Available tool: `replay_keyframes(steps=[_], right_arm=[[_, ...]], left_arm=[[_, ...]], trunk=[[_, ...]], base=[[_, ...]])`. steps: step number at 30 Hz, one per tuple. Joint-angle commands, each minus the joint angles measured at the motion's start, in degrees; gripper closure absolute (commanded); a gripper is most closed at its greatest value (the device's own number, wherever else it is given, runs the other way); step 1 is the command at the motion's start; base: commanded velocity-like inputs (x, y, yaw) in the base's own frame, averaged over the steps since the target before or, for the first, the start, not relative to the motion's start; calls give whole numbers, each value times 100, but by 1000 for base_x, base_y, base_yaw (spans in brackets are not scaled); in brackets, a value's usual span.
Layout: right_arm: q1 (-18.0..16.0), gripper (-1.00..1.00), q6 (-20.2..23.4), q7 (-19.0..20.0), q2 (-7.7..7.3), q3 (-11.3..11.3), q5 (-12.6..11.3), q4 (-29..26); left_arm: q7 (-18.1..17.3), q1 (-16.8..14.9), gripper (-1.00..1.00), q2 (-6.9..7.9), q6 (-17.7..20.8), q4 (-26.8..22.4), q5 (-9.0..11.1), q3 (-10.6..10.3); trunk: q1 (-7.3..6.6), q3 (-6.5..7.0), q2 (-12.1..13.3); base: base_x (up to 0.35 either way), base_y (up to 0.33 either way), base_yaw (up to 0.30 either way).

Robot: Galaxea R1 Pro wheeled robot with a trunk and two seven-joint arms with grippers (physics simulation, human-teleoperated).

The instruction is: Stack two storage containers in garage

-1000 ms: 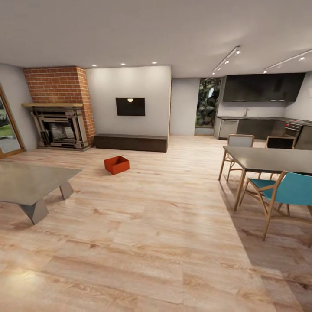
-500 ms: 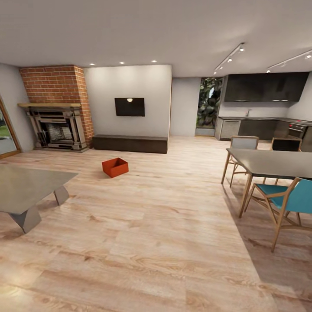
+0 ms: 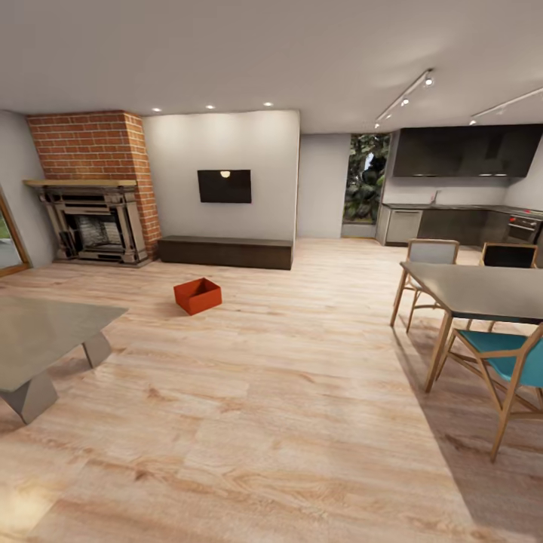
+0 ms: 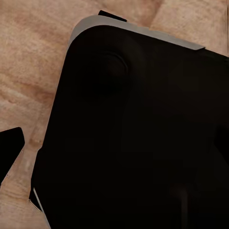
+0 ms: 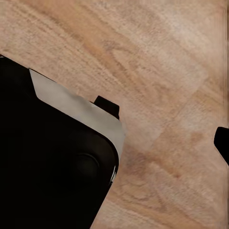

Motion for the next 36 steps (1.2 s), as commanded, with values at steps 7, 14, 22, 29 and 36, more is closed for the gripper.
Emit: replay_keyframes(steps=[7, 14, 22, 29, 36], right_arm=[[-5, -100, -24, -24, 2, 2, 39, 13], [-5, -100, -24, -24, 2, 2, 39, 13], [-5, -100, -11, -22, 46, -20, -9, 5], [-5, -100, -58, -9, 47, -44, -47, 4], [-5, -100, -79, -2, 35, -56, -55, 11]], left_arm=[[7, -1, -100, -7, -24, -2, 35, -22], [7, -1, -100, -4, -29, -2, 34, -23], [7, -1, -100, -2, -39, -2, 39, -23], [7, -1, -100, 3, -47, -2, 50, -23], [7, -1, -100, 3, -47, -2, 50, -23]], trunk=[[3, -5, -2], [3, -5, -2], [3, -5, -2], [3, -5, -2], [3, -5, -2]], base=[[325, 0, 0], [325, 0, 0], [325, 0, 0], [325, 0, 0], [325, 0, 0]])
